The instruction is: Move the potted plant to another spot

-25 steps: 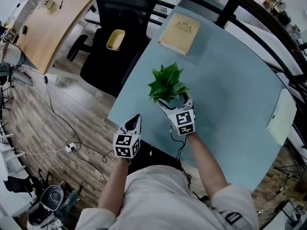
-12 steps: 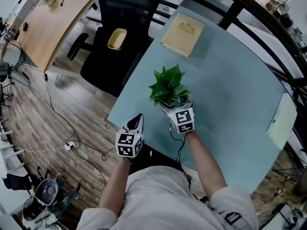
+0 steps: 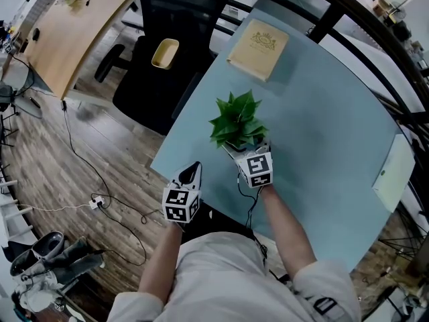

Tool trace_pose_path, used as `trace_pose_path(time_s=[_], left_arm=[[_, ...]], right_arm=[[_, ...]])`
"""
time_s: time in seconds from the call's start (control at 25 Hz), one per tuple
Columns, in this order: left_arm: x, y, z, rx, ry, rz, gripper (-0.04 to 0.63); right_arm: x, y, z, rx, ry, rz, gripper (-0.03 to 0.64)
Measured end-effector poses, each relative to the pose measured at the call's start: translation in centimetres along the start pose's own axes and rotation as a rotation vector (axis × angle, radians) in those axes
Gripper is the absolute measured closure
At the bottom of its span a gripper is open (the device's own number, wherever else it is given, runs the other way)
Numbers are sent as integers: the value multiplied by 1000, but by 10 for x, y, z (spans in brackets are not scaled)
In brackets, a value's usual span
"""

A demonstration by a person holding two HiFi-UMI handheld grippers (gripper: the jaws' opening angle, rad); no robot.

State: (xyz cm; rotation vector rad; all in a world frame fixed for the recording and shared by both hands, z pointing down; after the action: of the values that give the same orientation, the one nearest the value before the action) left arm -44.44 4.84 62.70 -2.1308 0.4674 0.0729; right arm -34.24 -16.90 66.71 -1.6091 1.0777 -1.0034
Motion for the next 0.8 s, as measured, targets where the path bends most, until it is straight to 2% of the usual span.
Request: trace_pose_path(time_s=[0.48, 0.8], left_arm=[[2, 8, -1, 11, 1, -8, 584], [11, 18, -2, 46, -3, -21, 584]], right_arm=[[-2, 7, 5, 44, 4, -35, 106], [-11, 23, 20, 89, 32, -33, 106]])
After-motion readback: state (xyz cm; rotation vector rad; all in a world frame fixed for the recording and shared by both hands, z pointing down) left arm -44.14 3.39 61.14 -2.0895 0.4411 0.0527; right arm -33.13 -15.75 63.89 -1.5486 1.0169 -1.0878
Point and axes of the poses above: the fingertips, and each gripper's own axes: z backward along the fingers, x to its right, y out of its top, the point moved 10 cm from there along z, backward along the fingers, and after that the axes turned 8 degrees about x, right-handed, at the moved point
